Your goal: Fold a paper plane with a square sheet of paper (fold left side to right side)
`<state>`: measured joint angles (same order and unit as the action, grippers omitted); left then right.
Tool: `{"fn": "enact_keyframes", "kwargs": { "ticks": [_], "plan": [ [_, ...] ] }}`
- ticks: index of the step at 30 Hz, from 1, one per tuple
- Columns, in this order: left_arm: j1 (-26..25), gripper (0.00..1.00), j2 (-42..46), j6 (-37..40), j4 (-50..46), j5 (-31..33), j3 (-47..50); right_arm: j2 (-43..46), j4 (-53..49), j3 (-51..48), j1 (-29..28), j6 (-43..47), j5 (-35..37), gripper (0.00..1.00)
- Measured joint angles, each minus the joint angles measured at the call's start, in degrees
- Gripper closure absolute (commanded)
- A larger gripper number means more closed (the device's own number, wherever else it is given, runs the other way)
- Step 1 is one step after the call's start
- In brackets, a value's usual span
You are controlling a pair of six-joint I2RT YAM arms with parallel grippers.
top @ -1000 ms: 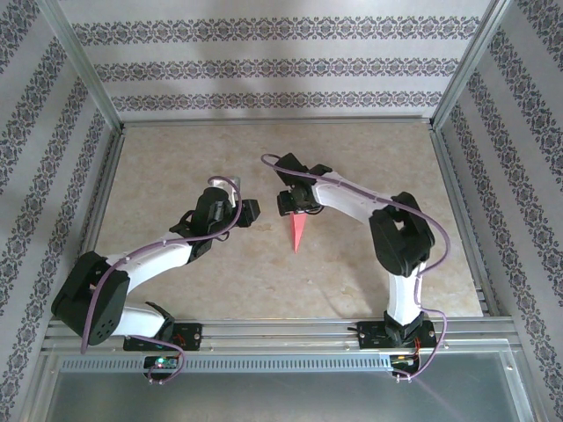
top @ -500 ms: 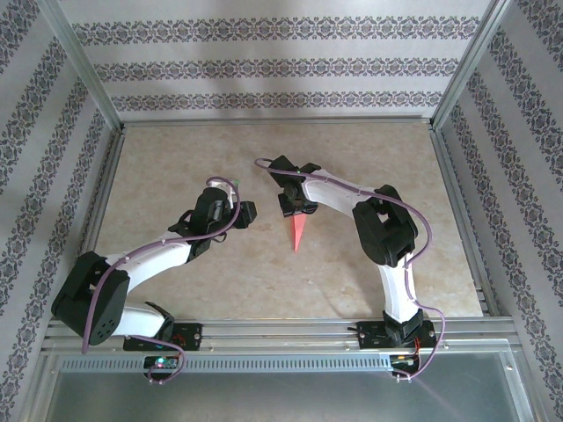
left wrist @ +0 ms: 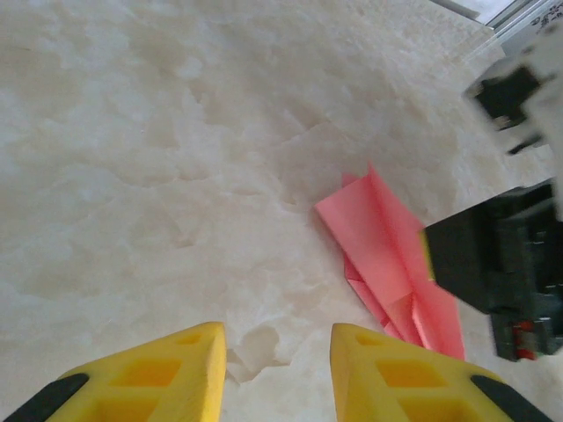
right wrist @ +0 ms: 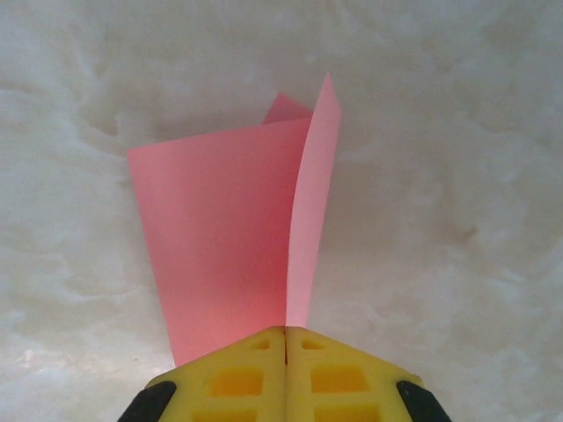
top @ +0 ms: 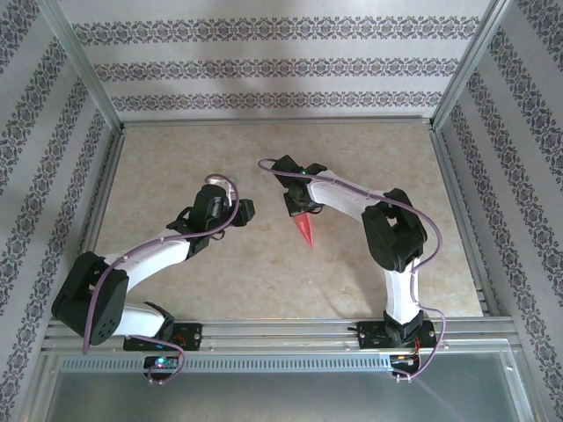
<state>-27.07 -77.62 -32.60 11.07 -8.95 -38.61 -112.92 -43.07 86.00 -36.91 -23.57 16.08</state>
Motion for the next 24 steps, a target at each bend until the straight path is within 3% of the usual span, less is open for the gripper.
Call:
{"fn": "enact_keyframes", "kwargs": {
  "ticks": [5,11,18,24],
  "plan": [
    [1.40,0.57,0.48,-0.79,0.13,-0.04,0.00,8.04,0.87,-2.19,0.33,0.22,1.03,1.00],
    [7.34,0.49,3.72,-7.37,7.58,-1.73,3.93,21.84,5.88,-8.44,4.24,0.66,-2.08,1.00],
    [12.96,0.36,4.42,-13.25,11.74,-5.51,6.78,32.15,18.91,-21.09,15.47,-3.50,-18.27,1.00],
    [13.07,0.36,5.16,-14.43,12.52,-8.20,6.78,29.66,30.49,-27.91,18.23,-12.48,-32.68,1.00]
  ]
}}
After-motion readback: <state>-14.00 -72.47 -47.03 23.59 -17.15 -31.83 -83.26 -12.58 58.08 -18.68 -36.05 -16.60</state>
